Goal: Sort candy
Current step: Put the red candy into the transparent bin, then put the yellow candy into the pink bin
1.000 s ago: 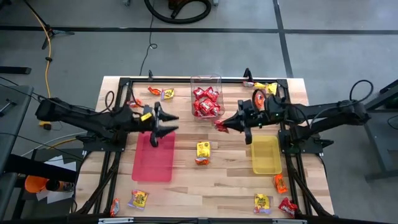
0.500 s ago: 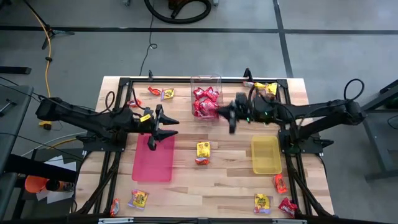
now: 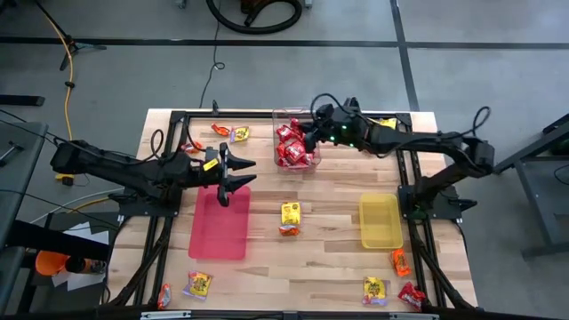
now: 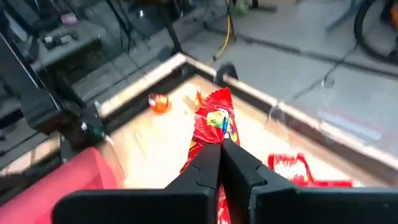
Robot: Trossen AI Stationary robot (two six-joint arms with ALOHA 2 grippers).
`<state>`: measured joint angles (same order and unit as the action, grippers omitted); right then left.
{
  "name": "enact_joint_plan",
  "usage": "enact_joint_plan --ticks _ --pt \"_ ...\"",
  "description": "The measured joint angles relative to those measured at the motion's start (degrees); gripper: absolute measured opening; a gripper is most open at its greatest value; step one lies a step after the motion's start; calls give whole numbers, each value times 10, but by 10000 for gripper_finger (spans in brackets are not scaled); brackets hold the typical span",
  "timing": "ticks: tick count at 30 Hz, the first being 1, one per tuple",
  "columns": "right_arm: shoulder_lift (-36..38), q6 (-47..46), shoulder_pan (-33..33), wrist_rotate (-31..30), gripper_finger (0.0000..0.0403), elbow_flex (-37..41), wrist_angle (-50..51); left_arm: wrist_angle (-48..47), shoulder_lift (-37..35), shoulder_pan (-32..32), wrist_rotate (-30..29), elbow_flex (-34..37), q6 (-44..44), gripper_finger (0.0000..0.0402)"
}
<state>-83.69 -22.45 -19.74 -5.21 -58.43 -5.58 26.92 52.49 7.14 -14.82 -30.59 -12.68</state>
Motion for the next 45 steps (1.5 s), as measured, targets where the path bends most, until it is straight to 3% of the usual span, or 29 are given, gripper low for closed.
enact_joint_plan --ticks 4,13,17,20,23,26,30,33,35,41,45 --pt "-40 -14 -10 33 48 0 4 0 0 0 -21 0 -16 188" --pt "-59 -41 -10 10 225 0 3 -2 0 0 -25 0 -3 188" --pt "-17 -46 -17 101 266 0 -9 -5 0 0 -26 0 -2 188" --pt "29 -71 -12 198 271 0 -5 -15 0 0 -26 0 -2 188" --pt "74 -109 18 241 272 0 24 -27 0 0 -26 0 -3 188" --pt "104 -141 75 218 272 -1 84 -30 0 0 -26 0 -6 188" --pt "99 -216 173 116 272 -1 149 -29 0 0 -24 0 -7 188" --pt "65 -291 228 47 272 -1 143 -26 0 0 -24 0 -7 188" --pt "31 -333 242 37 272 -22 166 -25 0 0 -24 0 -7 188" --pt "-120 -329 250 5 272 -186 420 15 0 0 -25 0 -21 188" --pt "-215 -330 250 2 272 -264 502 17 0 0 -25 0 -21 188"
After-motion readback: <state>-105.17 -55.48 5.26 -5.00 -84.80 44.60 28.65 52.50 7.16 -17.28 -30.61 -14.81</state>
